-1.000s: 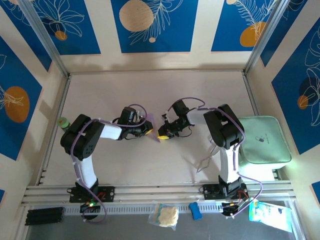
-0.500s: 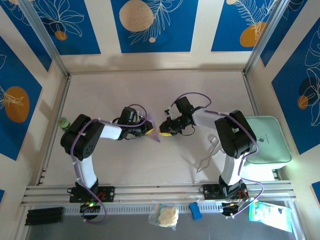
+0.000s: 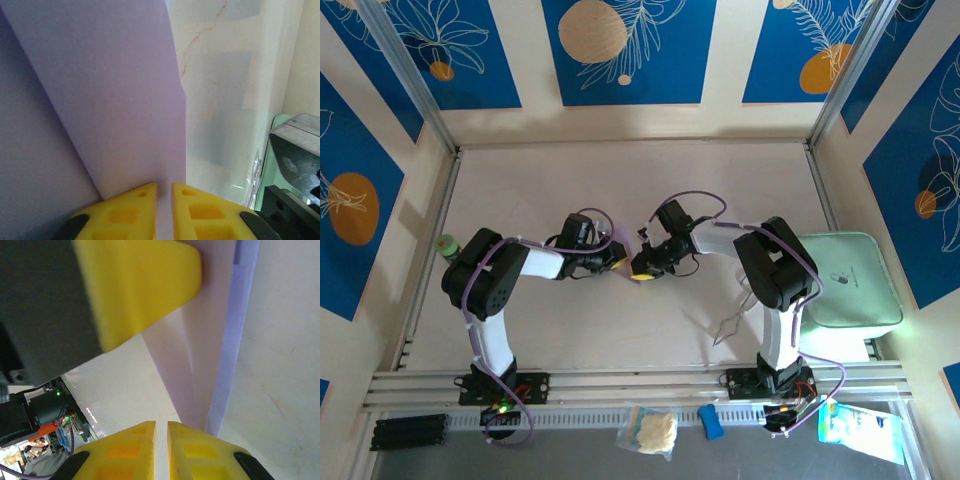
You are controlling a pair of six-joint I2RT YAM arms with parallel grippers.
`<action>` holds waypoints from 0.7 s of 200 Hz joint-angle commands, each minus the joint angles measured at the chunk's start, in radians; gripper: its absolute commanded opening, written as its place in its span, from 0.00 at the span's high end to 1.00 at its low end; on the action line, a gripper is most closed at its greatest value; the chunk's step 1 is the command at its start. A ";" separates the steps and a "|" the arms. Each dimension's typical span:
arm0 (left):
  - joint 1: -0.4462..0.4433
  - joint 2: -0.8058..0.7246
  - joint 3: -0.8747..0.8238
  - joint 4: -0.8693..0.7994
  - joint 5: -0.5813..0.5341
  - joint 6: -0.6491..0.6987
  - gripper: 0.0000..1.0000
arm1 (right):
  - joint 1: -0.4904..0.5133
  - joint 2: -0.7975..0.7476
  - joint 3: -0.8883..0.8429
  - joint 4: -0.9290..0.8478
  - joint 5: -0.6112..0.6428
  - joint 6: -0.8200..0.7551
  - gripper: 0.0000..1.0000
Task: Fold a paper plane with a square sheet of paper (pick it up from the middle)
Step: Fourth fold the wing at the center of the table.
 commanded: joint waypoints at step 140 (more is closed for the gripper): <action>-0.010 0.026 -0.004 -0.035 0.001 0.011 0.83 | 0.006 0.021 0.009 -0.017 -0.016 0.010 0.86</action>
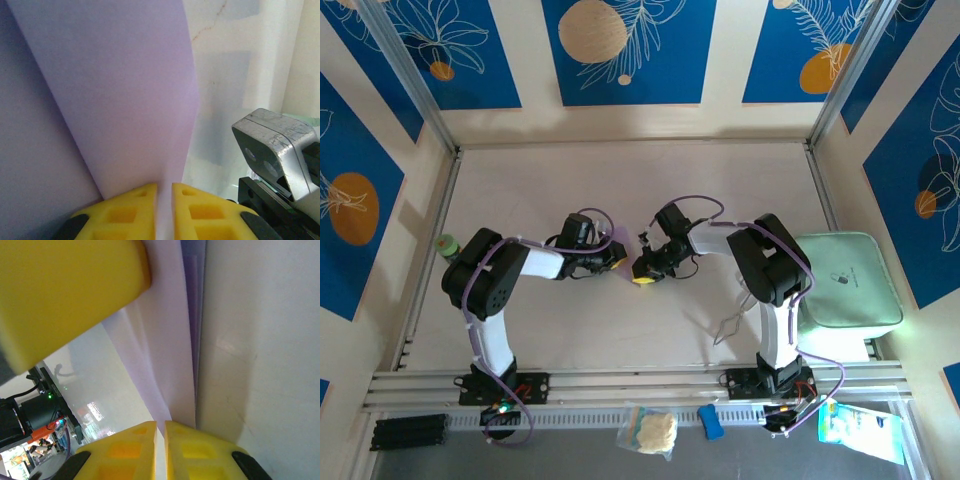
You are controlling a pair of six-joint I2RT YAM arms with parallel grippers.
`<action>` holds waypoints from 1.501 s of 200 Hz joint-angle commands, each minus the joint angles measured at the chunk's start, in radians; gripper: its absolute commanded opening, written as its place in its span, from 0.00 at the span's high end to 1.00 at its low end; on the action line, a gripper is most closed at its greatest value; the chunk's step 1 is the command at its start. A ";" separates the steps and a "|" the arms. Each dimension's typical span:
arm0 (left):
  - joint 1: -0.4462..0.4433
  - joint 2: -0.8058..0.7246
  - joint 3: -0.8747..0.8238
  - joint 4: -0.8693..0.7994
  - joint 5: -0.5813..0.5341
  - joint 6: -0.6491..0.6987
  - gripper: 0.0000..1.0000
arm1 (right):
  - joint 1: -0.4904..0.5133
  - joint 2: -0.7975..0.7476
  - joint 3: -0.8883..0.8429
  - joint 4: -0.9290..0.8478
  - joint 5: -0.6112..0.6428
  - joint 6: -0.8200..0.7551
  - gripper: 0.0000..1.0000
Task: Fold a paper plane with a square sheet of paper (pick it up from the middle)
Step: Fourth fold the wing at the center of the table.
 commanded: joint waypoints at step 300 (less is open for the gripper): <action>-0.010 0.025 0.001 -0.067 -0.004 0.012 0.83 | 0.019 -0.032 0.031 -0.026 0.058 0.025 0.87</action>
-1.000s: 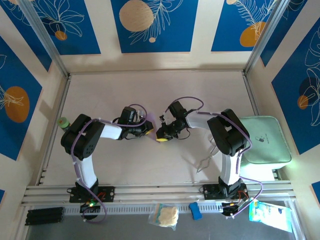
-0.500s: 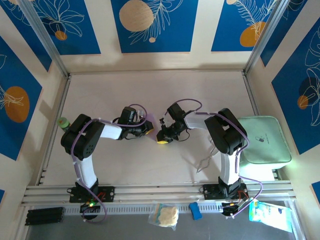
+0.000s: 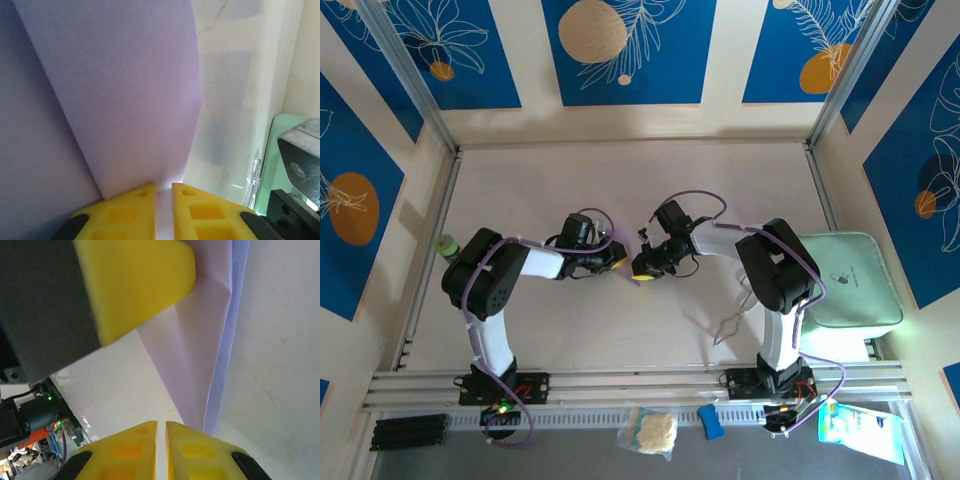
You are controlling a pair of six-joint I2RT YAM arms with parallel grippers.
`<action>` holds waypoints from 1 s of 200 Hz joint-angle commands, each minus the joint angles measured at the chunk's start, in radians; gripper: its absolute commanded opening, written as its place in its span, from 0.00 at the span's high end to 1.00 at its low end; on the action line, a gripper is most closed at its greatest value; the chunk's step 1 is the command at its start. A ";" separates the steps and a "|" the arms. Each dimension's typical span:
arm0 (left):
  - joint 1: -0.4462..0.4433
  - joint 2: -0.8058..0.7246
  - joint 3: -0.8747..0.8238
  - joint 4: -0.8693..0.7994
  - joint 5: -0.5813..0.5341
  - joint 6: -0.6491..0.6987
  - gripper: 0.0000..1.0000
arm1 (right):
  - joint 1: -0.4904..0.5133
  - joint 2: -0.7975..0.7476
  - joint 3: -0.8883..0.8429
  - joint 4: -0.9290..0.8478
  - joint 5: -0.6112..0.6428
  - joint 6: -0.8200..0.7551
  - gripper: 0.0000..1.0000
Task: Fold a paper plane with a square sheet of paper (pick it up from the middle)
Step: Fourth fold the wing at the center of the table.
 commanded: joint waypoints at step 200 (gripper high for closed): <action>-0.002 -0.067 0.089 -0.191 -0.013 0.100 0.79 | 0.025 0.121 0.063 -0.191 0.162 -0.066 0.90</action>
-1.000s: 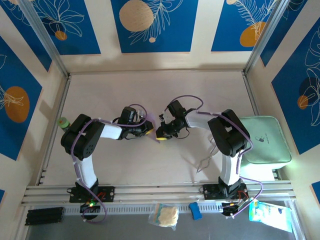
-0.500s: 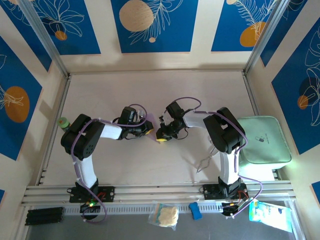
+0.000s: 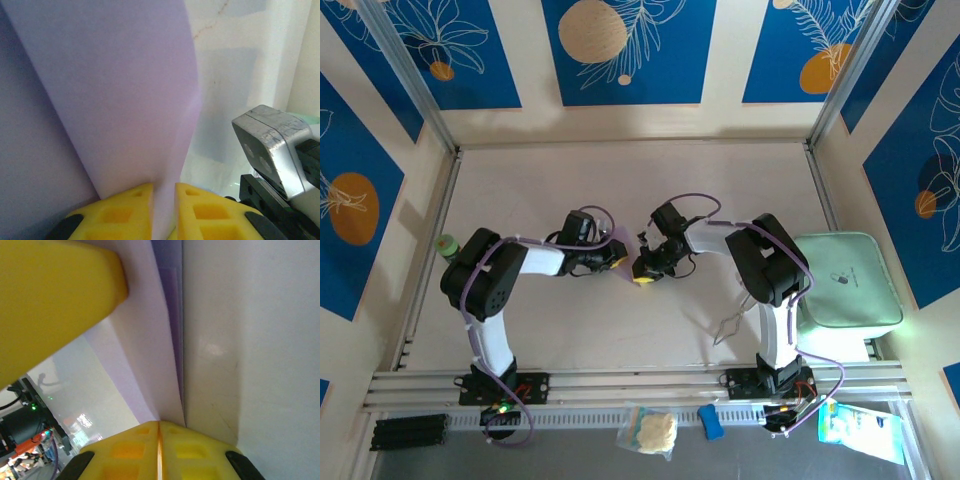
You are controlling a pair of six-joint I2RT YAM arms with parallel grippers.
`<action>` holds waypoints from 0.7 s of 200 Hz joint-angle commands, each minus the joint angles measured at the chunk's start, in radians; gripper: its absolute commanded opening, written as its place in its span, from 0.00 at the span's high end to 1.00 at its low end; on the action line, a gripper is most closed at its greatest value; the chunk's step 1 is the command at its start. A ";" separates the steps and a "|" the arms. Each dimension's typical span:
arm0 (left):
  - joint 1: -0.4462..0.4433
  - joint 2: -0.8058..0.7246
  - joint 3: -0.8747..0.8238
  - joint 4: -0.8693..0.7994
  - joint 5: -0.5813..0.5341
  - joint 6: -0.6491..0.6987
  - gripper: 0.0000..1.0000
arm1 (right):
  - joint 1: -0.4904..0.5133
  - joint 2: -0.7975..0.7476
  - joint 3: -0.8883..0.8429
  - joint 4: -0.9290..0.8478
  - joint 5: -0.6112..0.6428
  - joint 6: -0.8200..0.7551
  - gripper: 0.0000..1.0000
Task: Fold a paper plane with a square sheet of paper (pick it up from the middle)
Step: Fourth fold the wing at the center of the table.
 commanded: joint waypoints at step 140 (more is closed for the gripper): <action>0.038 0.052 0.106 -0.099 -0.015 0.109 0.81 | 0.019 0.045 0.025 -0.179 0.138 -0.079 0.91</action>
